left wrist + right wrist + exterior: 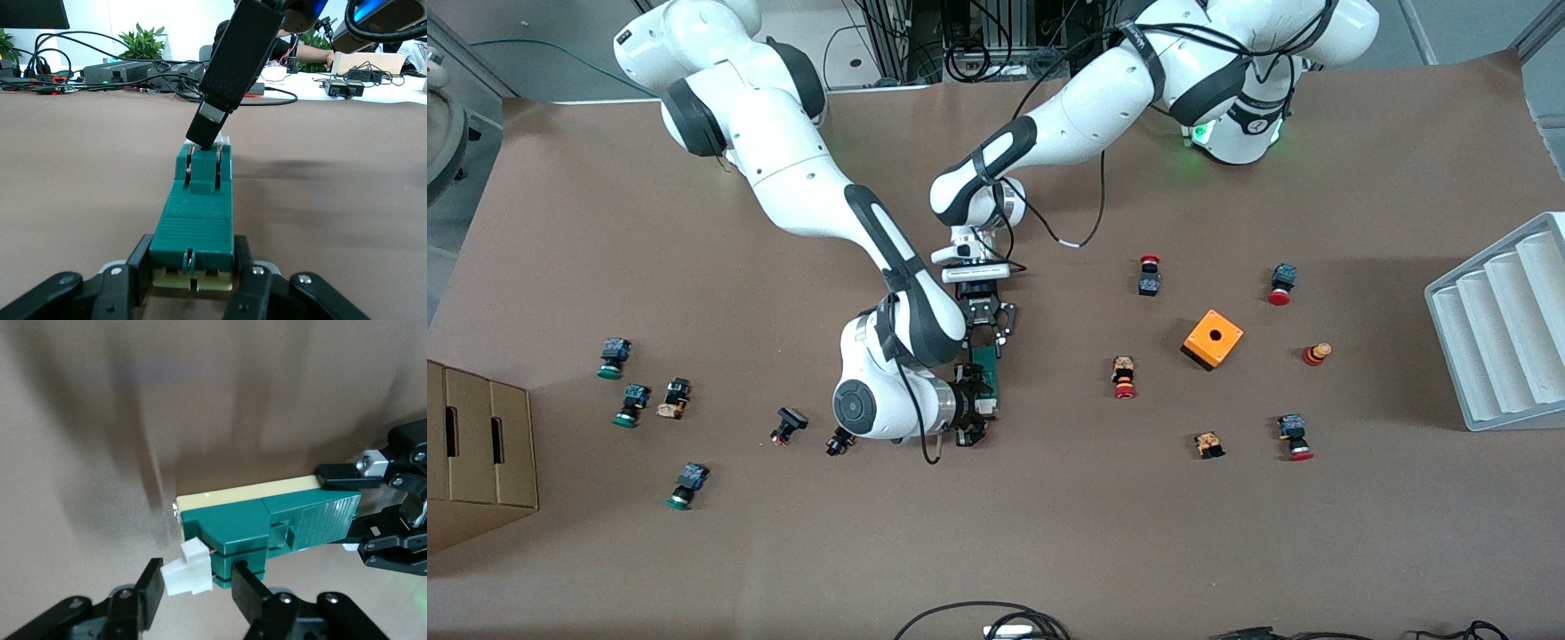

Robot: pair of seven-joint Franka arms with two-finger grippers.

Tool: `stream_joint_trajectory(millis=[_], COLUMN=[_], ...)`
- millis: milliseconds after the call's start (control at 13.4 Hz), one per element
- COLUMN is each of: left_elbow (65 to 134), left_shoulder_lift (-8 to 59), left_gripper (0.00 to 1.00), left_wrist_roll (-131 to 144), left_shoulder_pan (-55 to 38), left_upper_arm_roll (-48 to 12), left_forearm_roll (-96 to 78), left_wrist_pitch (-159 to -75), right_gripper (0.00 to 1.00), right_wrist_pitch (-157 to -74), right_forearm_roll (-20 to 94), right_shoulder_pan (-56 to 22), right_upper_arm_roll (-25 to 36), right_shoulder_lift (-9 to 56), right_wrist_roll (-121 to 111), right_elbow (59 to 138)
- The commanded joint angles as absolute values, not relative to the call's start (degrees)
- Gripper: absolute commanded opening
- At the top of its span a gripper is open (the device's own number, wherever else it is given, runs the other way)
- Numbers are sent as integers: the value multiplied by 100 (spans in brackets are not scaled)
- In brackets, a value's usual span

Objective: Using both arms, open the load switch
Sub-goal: 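Grasp the white lever with the right gripper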

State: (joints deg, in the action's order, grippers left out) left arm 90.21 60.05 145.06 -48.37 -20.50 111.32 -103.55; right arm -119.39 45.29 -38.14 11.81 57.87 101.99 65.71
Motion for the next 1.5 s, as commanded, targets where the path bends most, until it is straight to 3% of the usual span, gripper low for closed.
stream_joint_trajectory(millis=[0,224,1421], left_elbow=[8877,8877,8877], left_shoulder_lift=[6108,6108,6117], left_gripper=[55,55,54], left_wrist_roll=[14502,14511,14511], left_shoulder_pan=[-4887,-4887,-4887], left_upper_arm_roll=[-2013,-2013,-2013], left_forearm_roll=[11083,11083,11092], left_wrist_pitch=[-10371,-10371,-10371], right_gripper=[39,28,27], right_wrist_pitch=[-11971,-11962,-11980], right_forearm_roll=[4641,4641,4210], right_shoulder_pan=[-3841,-3841,-3911], right_upper_arm_roll=[1195,1195,993], right_shoulder_lift=[5739,5722,5370], right_wrist_roll=[10239,10248,10230], right_elbow=[6609,6653,7102])
